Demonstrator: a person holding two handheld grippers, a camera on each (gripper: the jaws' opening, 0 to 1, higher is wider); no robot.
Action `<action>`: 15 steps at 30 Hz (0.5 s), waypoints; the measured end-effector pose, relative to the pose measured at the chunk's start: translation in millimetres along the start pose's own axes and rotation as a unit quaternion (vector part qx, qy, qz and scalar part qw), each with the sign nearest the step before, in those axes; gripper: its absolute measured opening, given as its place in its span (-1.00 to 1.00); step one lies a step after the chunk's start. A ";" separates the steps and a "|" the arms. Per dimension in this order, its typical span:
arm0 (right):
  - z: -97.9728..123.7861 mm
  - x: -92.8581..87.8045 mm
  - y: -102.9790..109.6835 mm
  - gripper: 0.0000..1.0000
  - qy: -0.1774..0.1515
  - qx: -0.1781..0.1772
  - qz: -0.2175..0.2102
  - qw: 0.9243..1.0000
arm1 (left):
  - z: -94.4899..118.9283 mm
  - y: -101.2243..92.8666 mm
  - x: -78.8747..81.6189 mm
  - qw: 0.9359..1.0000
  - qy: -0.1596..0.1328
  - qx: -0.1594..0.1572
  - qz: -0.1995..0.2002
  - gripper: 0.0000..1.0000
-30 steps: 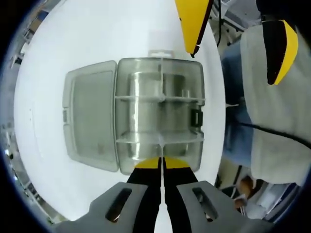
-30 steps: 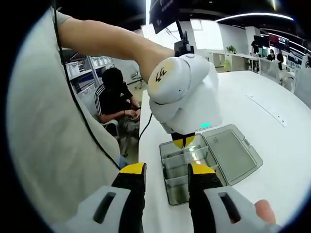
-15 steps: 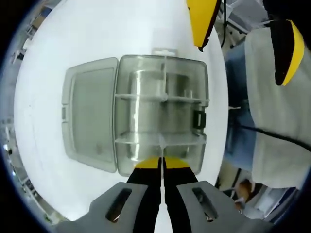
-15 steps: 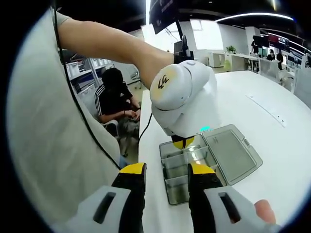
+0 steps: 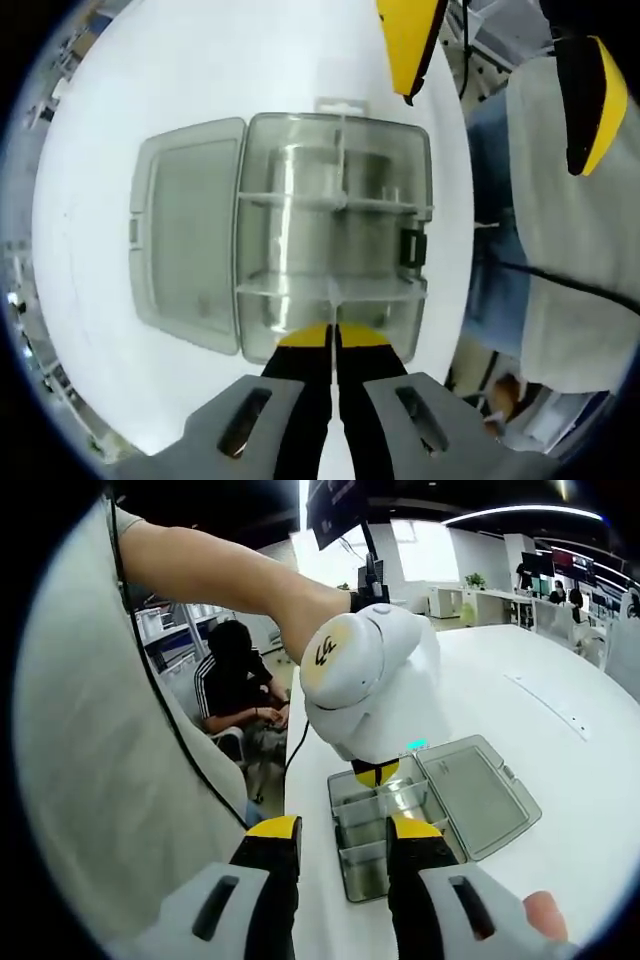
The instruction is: Insert the divider into the dual guide fixture by aligning both edges with the guide slots and pushing it downward to the bottom, including one-sided entry, uneven engagement, binding, and posture correction.
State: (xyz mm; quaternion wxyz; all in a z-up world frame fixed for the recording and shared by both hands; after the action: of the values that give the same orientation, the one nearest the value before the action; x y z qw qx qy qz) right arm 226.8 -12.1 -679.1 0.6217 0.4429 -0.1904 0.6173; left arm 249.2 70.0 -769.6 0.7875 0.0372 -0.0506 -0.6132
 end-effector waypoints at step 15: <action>5.3 1.2 -5.1 -0.40 -0.003 -0.004 -0.001 1.000 | -2.2 -0.4 0.1 1.000 -0.005 0.014 0.000 -1.00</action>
State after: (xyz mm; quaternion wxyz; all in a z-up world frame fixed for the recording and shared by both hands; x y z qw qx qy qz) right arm 233.5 -14.7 -676.9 0.6238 0.4423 -0.1941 0.6145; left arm 249.1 69.8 -771.8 0.7865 0.0452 -0.0633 -0.6127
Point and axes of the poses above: the point that each gripper's makers call its tool centre point, and the gripper's own axes: z roughly backward along the fingers, y roughly to its left, x roughly out of its top, the point moved 1 cm from there along z, roughly backward along the fingers, and after that the axes turned 10 degrees about x, right-handed, at the moved point
